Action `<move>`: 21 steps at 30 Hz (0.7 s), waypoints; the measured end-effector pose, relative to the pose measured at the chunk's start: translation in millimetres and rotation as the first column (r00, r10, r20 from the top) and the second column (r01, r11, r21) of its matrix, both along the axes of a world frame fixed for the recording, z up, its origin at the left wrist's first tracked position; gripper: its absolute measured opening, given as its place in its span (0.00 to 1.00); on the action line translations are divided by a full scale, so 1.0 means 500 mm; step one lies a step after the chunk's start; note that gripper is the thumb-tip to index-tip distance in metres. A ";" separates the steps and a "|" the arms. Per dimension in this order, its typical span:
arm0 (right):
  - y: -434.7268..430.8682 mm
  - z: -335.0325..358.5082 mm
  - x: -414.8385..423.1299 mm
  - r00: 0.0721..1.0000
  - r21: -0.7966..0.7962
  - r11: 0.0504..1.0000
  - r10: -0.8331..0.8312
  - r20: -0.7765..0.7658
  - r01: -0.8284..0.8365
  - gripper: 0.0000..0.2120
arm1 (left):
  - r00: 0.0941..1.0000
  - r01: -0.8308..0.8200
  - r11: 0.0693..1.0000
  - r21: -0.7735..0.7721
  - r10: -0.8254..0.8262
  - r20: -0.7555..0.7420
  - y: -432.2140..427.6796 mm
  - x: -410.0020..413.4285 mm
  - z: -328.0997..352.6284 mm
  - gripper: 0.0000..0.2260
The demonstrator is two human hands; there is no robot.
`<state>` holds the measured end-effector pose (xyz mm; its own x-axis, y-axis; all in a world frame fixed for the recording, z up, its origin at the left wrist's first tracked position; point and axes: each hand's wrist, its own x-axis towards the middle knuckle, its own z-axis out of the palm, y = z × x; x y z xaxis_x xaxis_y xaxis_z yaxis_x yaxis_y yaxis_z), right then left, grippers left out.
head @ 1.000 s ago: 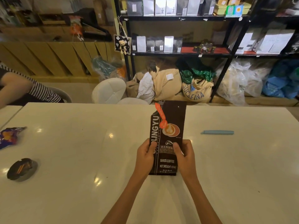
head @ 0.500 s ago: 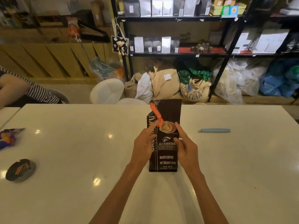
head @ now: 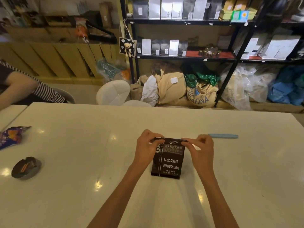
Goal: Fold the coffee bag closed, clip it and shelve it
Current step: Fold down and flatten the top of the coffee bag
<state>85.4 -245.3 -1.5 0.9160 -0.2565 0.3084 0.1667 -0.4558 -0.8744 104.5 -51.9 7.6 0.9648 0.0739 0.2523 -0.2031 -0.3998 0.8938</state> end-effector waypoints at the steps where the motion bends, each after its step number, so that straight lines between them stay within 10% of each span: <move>1: -0.006 0.006 0.003 1.000 -0.002 1.000 -0.016 0.001 0.016 0.12 | 1.000 -0.018 1.000 -0.010 0.018 0.001 0.002 0.001 -0.001 0.04; 7: -0.030 0.047 0.009 0.994 0.421 0.902 -0.059 -0.089 0.091 0.04 | 0.962 -0.264 0.891 -0.368 0.218 -0.163 0.017 0.001 0.024 0.05; 10: 0.034 0.056 0.008 0.974 0.371 0.911 0.218 -0.060 -0.181 0.39 | 0.983 -0.182 0.938 -0.295 0.166 -0.081 -0.014 -0.006 0.041 0.06; 13: 0.105 0.053 0.013 0.949 0.453 0.869 0.285 -0.134 -0.197 0.51 | 0.981 -0.193 0.909 -0.371 0.169 -0.096 -0.051 -0.023 0.051 0.08; 21: 0.110 0.029 0.049 0.986 0.297 0.951 -0.038 -0.161 0.085 0.27 | 0.964 -0.255 0.847 -0.466 0.184 -0.194 -0.079 -0.045 0.040 0.08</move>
